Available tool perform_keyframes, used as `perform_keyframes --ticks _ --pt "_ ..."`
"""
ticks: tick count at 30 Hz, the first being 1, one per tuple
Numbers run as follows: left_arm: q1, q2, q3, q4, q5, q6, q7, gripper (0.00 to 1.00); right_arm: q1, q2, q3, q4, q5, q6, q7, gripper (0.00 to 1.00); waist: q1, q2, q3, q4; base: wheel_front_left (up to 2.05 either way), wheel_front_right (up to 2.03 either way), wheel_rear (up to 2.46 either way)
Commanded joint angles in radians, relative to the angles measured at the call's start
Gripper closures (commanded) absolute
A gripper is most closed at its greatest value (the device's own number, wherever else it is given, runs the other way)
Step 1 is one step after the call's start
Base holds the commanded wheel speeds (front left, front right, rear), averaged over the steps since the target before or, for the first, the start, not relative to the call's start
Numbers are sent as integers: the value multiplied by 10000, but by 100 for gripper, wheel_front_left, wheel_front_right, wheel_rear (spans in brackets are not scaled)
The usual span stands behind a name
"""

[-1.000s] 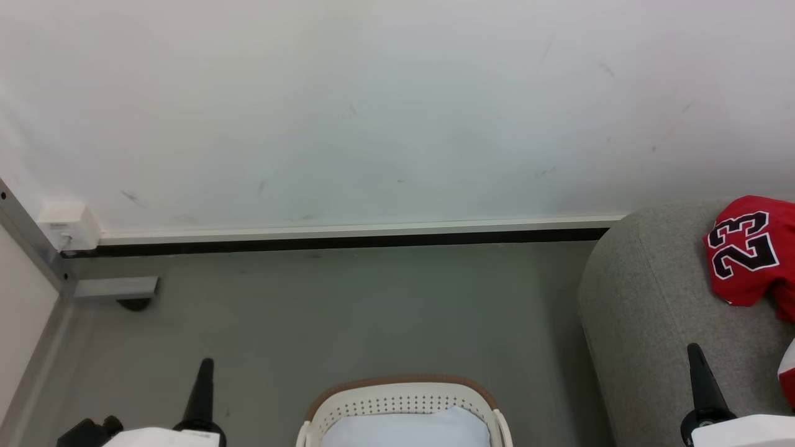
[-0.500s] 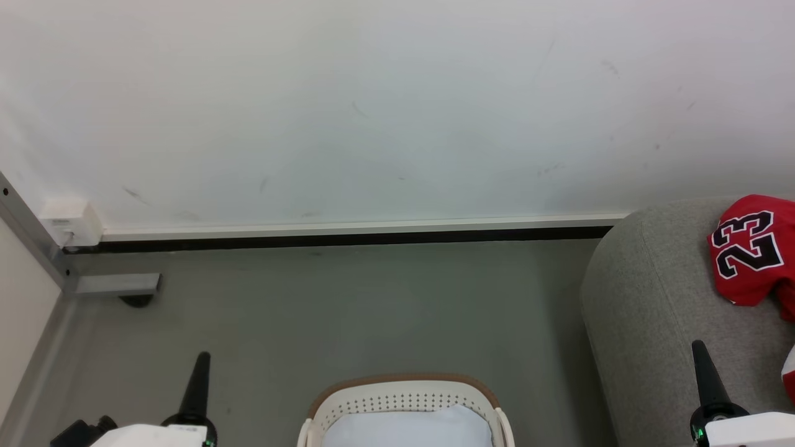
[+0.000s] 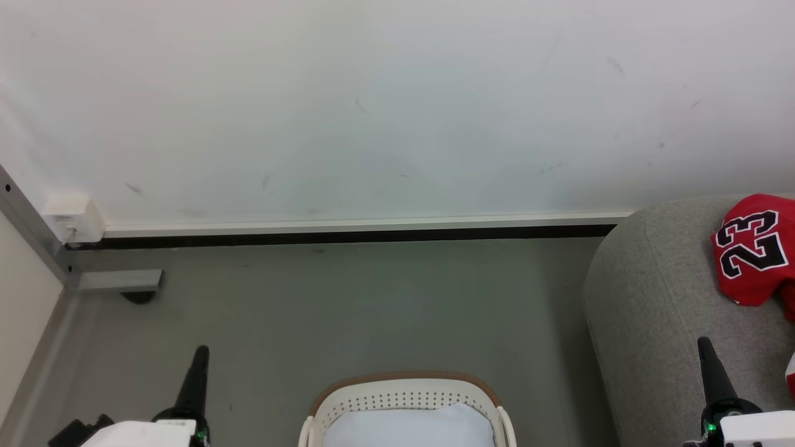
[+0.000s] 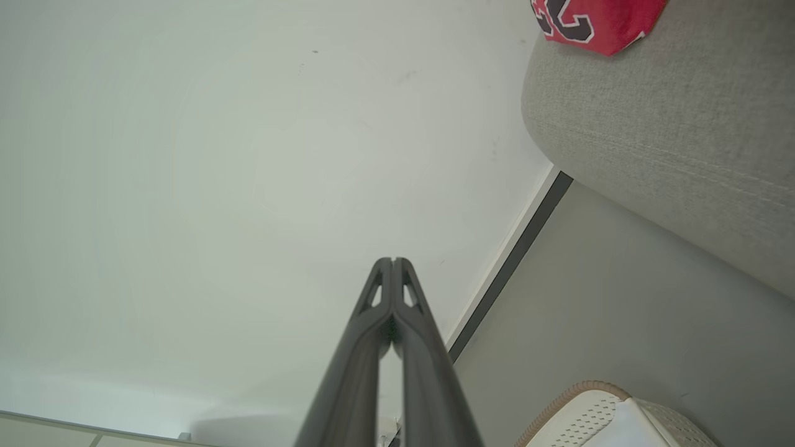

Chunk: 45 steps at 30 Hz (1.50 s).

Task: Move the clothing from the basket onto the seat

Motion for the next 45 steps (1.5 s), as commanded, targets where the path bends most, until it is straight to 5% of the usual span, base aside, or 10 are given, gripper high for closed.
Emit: perform_keyframes --ticks 1,45 --pt "-139 83 55 -113 -264 -49 60 100 -140 -16 -64 -111 181 -15 65 100 -1 0 6 5 0 0 0" --pt "-217 100 263 -287 -2741 -107 748 100 -148 164 -559 -345 2380 -21 743 100 -1 0 153 140 0 0 0"
